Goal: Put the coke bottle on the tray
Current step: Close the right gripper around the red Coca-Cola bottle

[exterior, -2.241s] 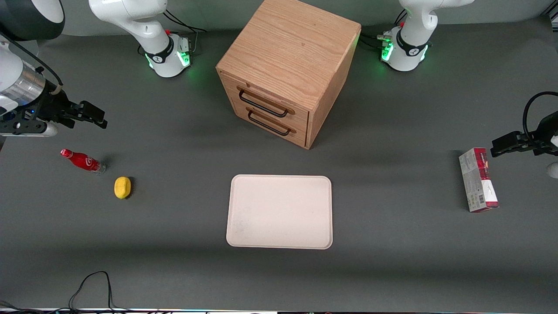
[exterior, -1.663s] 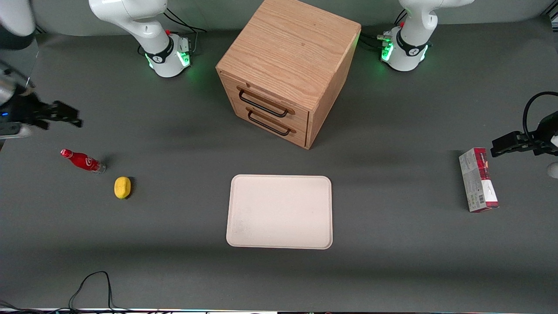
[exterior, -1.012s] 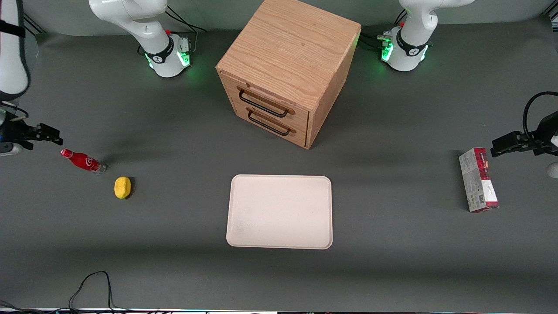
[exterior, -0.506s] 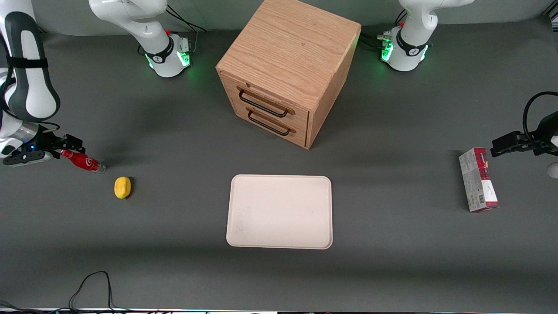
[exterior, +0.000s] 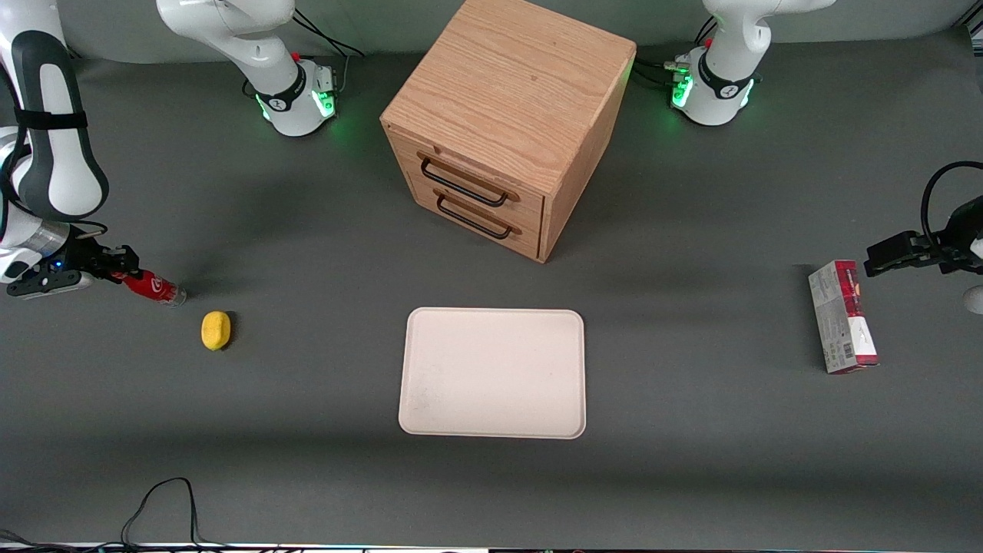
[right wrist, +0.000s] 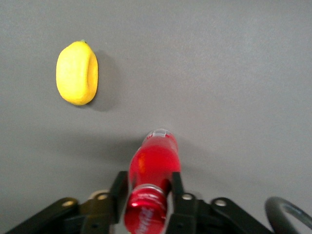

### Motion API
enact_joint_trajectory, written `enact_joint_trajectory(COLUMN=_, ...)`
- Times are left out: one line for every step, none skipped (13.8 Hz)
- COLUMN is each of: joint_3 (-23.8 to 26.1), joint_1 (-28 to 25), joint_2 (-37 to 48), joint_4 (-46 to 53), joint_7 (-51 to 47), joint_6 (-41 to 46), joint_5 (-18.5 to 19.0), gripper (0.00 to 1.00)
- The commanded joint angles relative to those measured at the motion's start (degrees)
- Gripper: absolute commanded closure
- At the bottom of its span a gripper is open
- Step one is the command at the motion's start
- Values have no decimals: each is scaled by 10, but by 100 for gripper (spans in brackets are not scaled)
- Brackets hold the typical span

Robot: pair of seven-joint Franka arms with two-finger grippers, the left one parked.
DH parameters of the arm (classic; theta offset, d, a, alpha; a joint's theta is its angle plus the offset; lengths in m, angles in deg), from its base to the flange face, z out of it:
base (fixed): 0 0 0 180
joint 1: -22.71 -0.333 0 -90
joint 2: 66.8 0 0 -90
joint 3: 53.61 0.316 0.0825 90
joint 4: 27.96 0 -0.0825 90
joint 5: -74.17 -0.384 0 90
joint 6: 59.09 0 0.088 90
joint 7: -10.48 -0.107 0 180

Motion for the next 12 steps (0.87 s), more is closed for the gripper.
enact_joint_trajectory(joint_3=4, joint_1=-9, joint_2=-6, joint_4=27, joint_7=2, joint_6=9, joint_5=-15, gripper=100)
enact_joint_trajectory(joint_3=20, joint_1=-9, joint_2=-6, joint_4=51, joint_7=-19, joint_6=40, joint_5=-11, gripper=100)
enact_joint_trajectory(joint_3=37, joint_1=-9, joint_2=-6, joint_4=83, joint_7=-52, joint_6=86, joint_5=-4, gripper=100)
enact_joint_trajectory(joint_3=52, joint_1=-10, joint_2=-6, joint_4=123, joint_7=-86, joint_6=135, joint_5=16, gripper=100)
enact_joint_trajectory(joint_3=74, joint_1=-9, joint_2=-6, joint_4=167, joint_7=-126, joint_6=188, joint_5=39, gripper=100)
enact_joint_trajectory(joint_3=98, joint_1=-9, joint_2=-6, joint_4=213, joint_7=-156, joint_6=242, joint_5=50, gripper=100)
enact_joint_trajectory(joint_3=126, joint_1=-8, joint_2=-7, joint_4=263, joint_7=-181, joint_6=290, joint_5=55, gripper=100)
enact_joint_trajectory(joint_3=152, joint_1=-8, joint_2=-16, joint_4=316, joint_7=-212, joint_6=339, joint_5=61, gripper=100)
enact_joint_trajectory(joint_3=174, joint_1=-8, joint_2=-25, joint_4=368, joint_7=-242, joint_6=383, joint_5=69, gripper=100)
enact_joint_trajectory(joint_3=199, joint_1=-8, joint_2=-38, joint_4=423, joint_7=-266, joint_6=427, joint_5=69, gripper=100)
enact_joint_trajectory(joint_3=225, joint_1=-8, joint_2=-50, joint_4=470, joint_7=-292, joint_6=466, joint_5=69, gripper=100)
enact_joint_trajectory(joint_3=249, joint_1=-8, joint_2=-61, joint_4=516, joint_7=-317, joint_6=494, joint_5=69, gripper=100)
